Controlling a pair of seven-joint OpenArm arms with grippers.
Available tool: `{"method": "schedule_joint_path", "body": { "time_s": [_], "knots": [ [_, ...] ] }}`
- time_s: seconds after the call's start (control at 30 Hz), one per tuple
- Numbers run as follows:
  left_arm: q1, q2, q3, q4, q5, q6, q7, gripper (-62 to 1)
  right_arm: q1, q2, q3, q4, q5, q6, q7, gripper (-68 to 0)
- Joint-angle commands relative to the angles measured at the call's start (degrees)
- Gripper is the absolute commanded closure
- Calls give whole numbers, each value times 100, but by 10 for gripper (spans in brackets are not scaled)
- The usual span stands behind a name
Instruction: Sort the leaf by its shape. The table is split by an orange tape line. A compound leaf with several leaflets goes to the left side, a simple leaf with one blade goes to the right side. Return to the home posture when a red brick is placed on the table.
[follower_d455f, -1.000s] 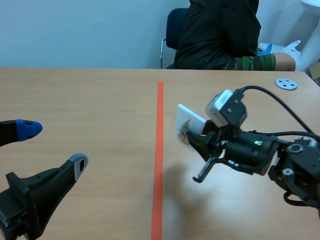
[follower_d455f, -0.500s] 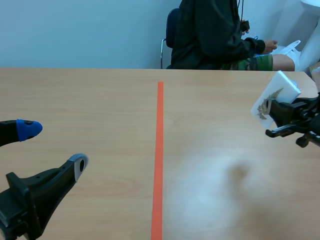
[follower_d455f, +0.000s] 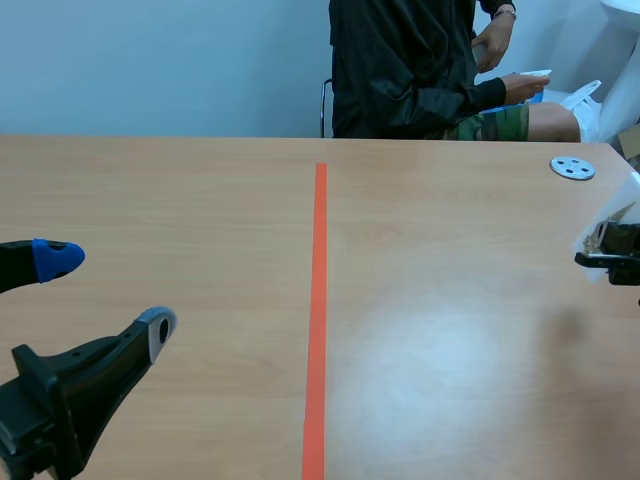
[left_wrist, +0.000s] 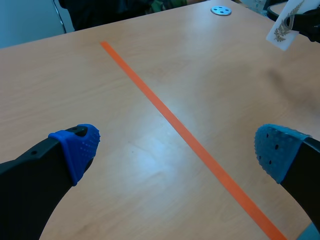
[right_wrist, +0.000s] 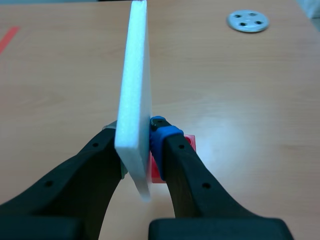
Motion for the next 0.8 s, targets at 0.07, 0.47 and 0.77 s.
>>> {"method": "schedule_joint_path", "body": {
  "time_s": [0.07,0.47,0.77],
  "knots": [
    [-31,15,17,44,-37,-15,-83,-623,555,94,-11,-437,11,-177,140,-13],
    [-31,15,17,44,-37,-15,-83,-623,1287,-15,-402,-1908,-496,-704,1117,-13],
    [-31,15,17,44,-37,-15,-83,-623,1279,-35,-957,-2107,-623,-717,1165,-13]
  ]
}}
